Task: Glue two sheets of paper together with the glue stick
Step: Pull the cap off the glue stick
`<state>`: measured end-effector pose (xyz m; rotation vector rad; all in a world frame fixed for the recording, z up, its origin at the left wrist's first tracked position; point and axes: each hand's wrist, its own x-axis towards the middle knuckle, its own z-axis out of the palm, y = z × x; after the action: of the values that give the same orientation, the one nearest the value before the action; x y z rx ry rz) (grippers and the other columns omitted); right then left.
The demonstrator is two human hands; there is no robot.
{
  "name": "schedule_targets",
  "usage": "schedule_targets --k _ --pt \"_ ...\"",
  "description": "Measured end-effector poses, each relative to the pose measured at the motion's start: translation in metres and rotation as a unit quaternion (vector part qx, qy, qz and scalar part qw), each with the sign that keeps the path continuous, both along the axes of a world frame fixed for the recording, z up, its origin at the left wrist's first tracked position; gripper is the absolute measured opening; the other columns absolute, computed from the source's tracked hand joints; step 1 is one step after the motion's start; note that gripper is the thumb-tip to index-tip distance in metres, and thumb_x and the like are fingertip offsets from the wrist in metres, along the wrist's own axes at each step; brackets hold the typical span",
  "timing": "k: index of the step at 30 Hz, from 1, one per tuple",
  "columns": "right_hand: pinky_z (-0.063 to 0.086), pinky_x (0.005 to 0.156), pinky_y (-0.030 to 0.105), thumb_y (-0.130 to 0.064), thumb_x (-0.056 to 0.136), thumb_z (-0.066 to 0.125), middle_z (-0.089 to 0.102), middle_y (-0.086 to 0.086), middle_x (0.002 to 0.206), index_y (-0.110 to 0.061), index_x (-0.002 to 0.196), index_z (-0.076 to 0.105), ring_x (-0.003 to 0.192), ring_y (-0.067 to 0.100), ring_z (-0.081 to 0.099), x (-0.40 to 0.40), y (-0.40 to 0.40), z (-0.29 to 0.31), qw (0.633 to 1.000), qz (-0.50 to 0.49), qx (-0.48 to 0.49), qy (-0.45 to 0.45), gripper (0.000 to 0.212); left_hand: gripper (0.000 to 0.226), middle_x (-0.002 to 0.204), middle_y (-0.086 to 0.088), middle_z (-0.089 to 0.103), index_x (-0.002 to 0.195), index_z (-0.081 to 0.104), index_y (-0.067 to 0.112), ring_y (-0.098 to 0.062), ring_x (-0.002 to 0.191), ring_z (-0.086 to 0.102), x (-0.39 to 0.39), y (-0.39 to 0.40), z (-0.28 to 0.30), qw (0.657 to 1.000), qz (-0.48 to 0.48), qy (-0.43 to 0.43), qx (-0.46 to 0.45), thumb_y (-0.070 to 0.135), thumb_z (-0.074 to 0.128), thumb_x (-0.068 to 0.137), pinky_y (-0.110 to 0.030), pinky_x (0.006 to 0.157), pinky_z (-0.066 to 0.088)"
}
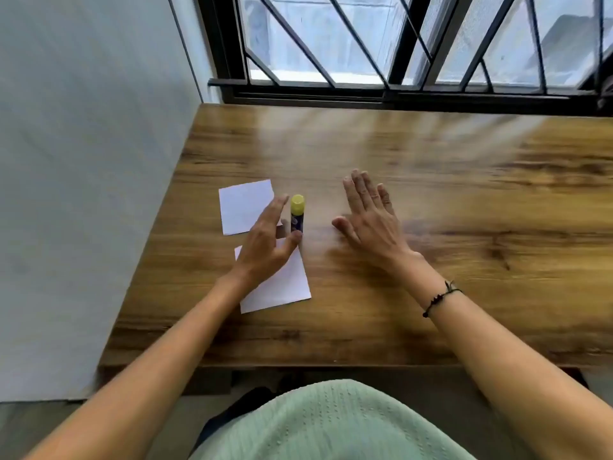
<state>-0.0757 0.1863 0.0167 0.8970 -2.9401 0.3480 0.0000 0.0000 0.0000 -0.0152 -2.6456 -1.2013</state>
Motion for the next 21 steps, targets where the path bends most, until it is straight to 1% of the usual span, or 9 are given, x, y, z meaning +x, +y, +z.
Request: schedule_targets --k 1,3,4,6,9,11,13,16,21 --pt "0.002 0.115 0.041 -0.07 0.073 -0.011 0.011 0.016 0.155 -0.008 0.144 0.009 0.143 0.028 0.008 0.0 -0.004 0.003 1.0 0.008 -0.016 0.004 0.097 0.062 0.137 -0.015 0.046 0.136 0.033 0.006 -0.028 0.115 0.052 -0.003 0.001 0.001 1.0 -0.003 0.02 -0.002 0.016 0.063 0.082 -0.019 0.092 0.039" --pt "0.023 0.11 0.047 -0.067 0.077 0.002 0.039 0.02 0.143 -0.008 0.143 0.02 0.133 0.033 0.034 0.001 -0.014 0.014 0.998 0.014 -0.061 0.012 0.09 0.062 0.129 -0.017 0.052 0.133 0.037 0.004 -0.031 0.103 0.057 -0.007 0.005 0.007 0.999 -0.004 0.039 -0.017 0.014 0.066 0.08 -0.024 0.087 0.046" --pt "0.034 0.101 0.048 -0.065 0.079 0.01 0.054 0.021 0.129 -0.008 0.141 0.026 0.12 0.035 0.047 0.003 -0.019 0.019 0.995 0.02 -0.094 0.012 0.086 0.059 0.127 -0.018 0.053 0.131 0.04 0.003 -0.031 0.105 0.057 -0.009 0.008 0.012 0.999 0.005 0.045 -0.02 0.014 0.066 0.08 -0.029 0.089 0.047" --pt "0.046 0.081 0.047 -0.061 0.082 0.02 0.065 0.017 0.102 -0.007 0.136 0.036 0.097 0.033 0.057 0.009 -0.029 0.028 0.986 0.053 -0.158 0.023 0.078 0.046 0.122 -0.02 0.058 0.122 0.049 0.001 -0.03 0.11 0.057 -0.012 0.009 0.017 0.998 0.021 0.058 -0.008 0.015 0.064 0.081 -0.029 0.09 0.045" --pt "0.051 0.062 0.045 -0.055 0.086 0.032 0.065 0.012 0.084 -0.005 0.123 0.049 0.085 0.03 0.06 0.02 -0.041 0.04 0.973 0.099 -0.205 0.041 0.064 0.026 0.097 -0.021 0.067 0.104 0.059 0.001 -0.028 0.085 0.063 -0.015 0.01 0.025 0.997 0.029 0.074 0.004 0.016 0.061 0.084 -0.03 0.072 0.051" --pt "0.051 0.053 0.042 -0.044 0.088 0.043 0.064 0.01 0.074 -0.003 0.108 0.057 0.075 0.029 0.06 0.024 -0.048 0.044 0.966 0.111 -0.222 0.075 0.048 0.017 0.085 -0.018 0.067 0.098 0.06 0.0 -0.025 0.072 0.061 -0.017 0.011 0.029 0.996 0.031 0.079 0.015 0.011 0.058 0.085 -0.032 0.064 0.05" --pt "0.048 0.048 0.037 -0.035 0.088 0.054 0.062 0.01 0.067 0.0 0.097 0.06 0.066 0.028 0.059 0.023 -0.051 0.048 0.962 0.108 -0.229 0.101 0.036 0.012 0.078 -0.015 0.065 0.093 0.06 0.0 -0.02 0.064 0.055 -0.02 0.011 0.032 0.995 0.028 0.088 0.022 0.008 0.056 0.085 -0.022 0.059 0.044" --pt "0.044 0.049 0.034 -0.033 0.084 0.062 0.06 0.009 0.064 0.0 0.087 0.058 0.06 0.027 0.056 0.012 -0.05 0.053 0.964 0.095 -0.227 0.097 0.033 0.01 0.076 -0.012 0.066 0.089 0.062 0.0 -0.015 0.063 0.054 -0.025 0.012 0.036 0.995 0.009 0.101 0.026 0.006 0.058 0.082 -0.013 0.058 0.041" --pt "0.045 0.051 0.038 -0.015 0.084 0.06 0.058 0.013 0.064 0.002 0.078 0.054 0.061 0.021 0.043 -0.008 -0.049 0.064 0.964 0.11 -0.228 0.075 0.02 0.012 0.071 -0.005 0.067 0.078 0.064 0.009 -0.009 0.065 0.061 -0.04 0.014 0.041 0.994 -0.015 0.064 0.088 -0.002 0.059 0.076 -0.024 0.064 0.051"
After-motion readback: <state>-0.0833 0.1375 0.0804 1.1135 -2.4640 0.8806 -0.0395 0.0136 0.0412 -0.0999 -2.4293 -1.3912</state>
